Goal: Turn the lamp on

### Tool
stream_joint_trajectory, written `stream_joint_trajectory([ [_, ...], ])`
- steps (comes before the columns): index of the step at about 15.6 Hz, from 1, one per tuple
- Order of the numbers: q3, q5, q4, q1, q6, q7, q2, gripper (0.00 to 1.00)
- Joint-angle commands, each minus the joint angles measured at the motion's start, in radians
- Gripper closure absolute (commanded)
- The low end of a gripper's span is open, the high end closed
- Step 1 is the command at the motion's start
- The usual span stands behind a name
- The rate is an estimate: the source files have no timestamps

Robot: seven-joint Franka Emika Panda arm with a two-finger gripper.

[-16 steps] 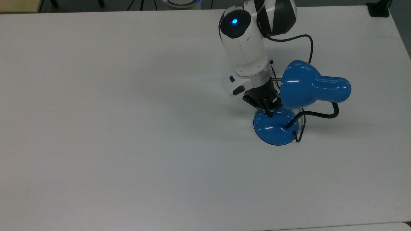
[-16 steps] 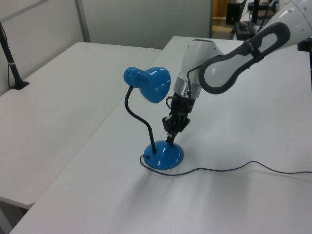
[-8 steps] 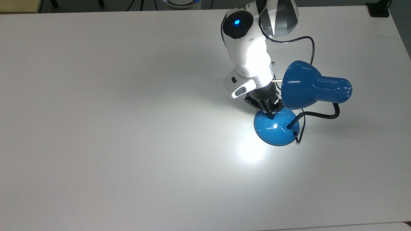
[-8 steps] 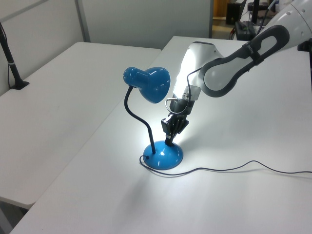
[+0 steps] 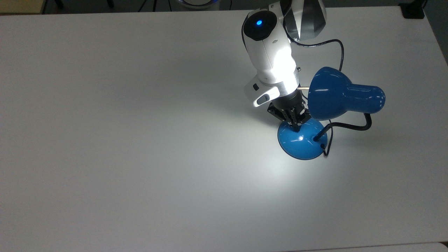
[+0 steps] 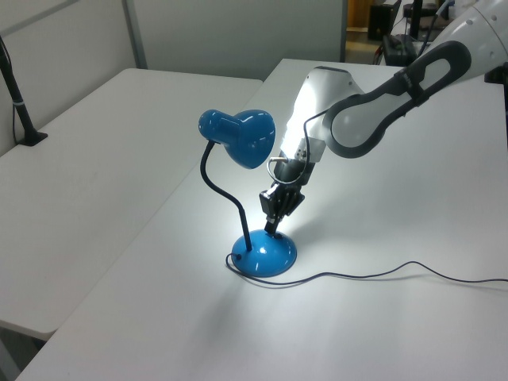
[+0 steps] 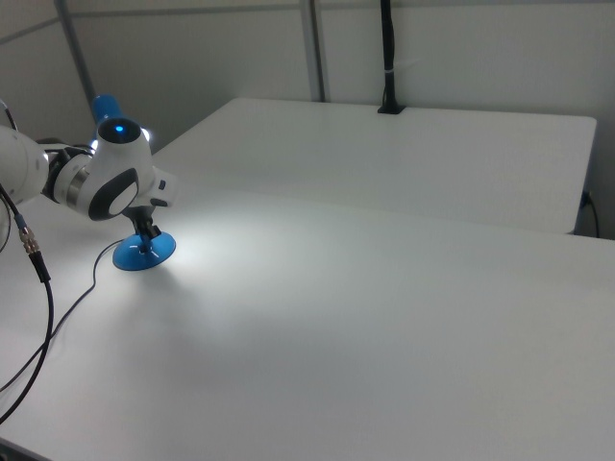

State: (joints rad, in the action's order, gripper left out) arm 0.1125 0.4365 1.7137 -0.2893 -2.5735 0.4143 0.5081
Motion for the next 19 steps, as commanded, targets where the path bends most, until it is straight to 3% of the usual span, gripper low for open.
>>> stream_joint_trajectory([
  [1,-0.016,0.022,0.006,0.025,0.068,0.001,-0.069,1.00],
  [6,-0.017,0.021,0.030,0.100,0.238,-0.025,-0.146,1.00],
  [9,-0.019,0.016,0.043,0.171,0.398,-0.107,-0.207,1.00],
  [11,-0.051,0.008,0.041,0.215,0.542,-0.178,-0.255,1.00],
  [13,-0.124,-0.005,0.038,0.228,0.674,-0.265,-0.313,1.00],
  [14,-0.154,-0.050,0.037,0.226,0.723,-0.293,-0.336,0.99],
  [15,-0.163,-0.115,0.035,0.231,0.766,-0.310,-0.359,0.95],
  [17,-0.165,-0.235,0.034,0.242,0.829,-0.315,-0.394,0.77],
  [18,-0.165,-0.304,0.034,0.242,0.849,-0.315,-0.408,0.65],
  [19,-0.165,-0.352,0.034,0.245,0.854,-0.315,-0.413,0.46],
])
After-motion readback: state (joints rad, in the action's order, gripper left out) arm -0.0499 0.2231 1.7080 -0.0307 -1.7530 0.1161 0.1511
